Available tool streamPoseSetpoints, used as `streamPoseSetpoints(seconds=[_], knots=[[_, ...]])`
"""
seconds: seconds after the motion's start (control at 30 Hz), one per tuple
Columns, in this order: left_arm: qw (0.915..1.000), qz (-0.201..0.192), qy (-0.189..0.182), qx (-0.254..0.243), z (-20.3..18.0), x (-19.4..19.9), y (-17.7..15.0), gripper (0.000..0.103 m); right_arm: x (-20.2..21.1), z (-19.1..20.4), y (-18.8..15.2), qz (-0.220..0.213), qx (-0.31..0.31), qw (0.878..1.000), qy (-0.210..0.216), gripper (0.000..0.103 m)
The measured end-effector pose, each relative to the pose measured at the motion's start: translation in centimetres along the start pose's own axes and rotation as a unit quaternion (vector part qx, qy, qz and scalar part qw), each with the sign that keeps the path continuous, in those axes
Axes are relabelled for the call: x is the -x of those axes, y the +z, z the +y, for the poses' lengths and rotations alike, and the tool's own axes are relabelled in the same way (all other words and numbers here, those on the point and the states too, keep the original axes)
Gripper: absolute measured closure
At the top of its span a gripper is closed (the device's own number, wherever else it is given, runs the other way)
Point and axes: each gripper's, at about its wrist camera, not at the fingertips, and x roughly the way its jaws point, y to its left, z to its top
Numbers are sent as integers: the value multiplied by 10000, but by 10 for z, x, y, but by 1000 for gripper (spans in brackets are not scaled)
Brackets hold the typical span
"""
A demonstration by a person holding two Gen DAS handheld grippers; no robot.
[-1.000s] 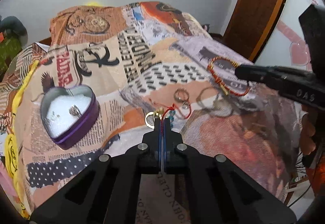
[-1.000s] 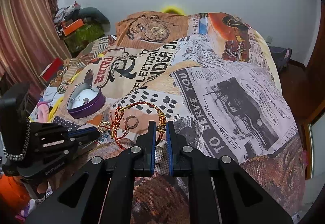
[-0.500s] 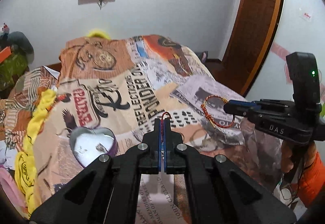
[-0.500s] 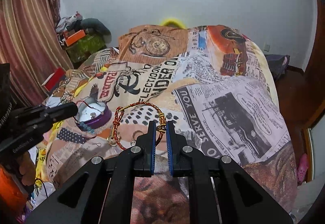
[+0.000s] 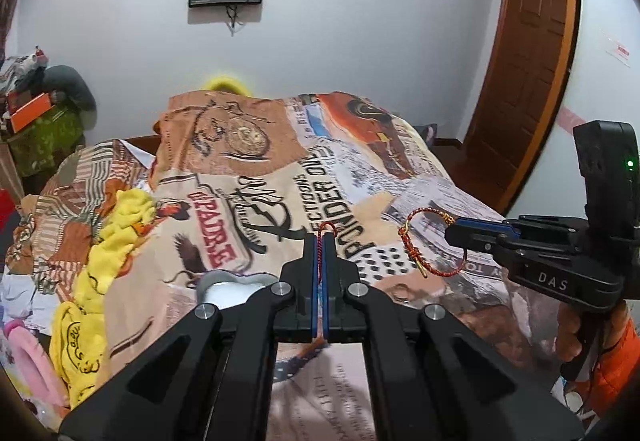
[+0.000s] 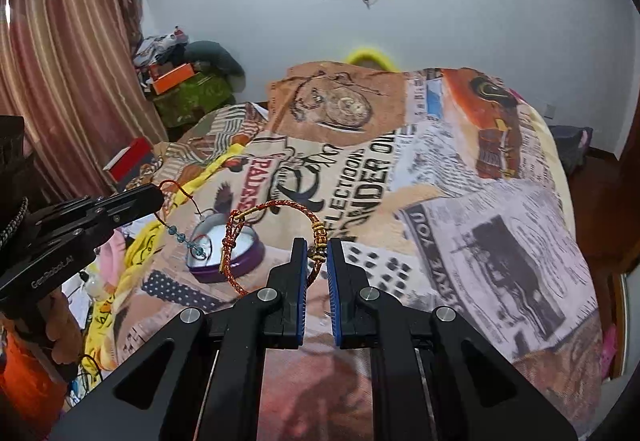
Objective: Organize jewelry
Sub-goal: 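Carry the bracelet with the right gripper and lower it into the tin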
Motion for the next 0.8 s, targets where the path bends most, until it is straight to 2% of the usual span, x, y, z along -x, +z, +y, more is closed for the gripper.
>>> streamPoseSetpoints(seconds=[0.37, 0.8], knots=[[9989, 5, 219, 421, 47, -5, -5, 103, -36, 33, 8, 234, 209, 9991, 291, 94], [9960, 326, 34, 830, 82, -46, -16, 103, -90, 59, 14, 748, 627, 9946, 361, 94]])
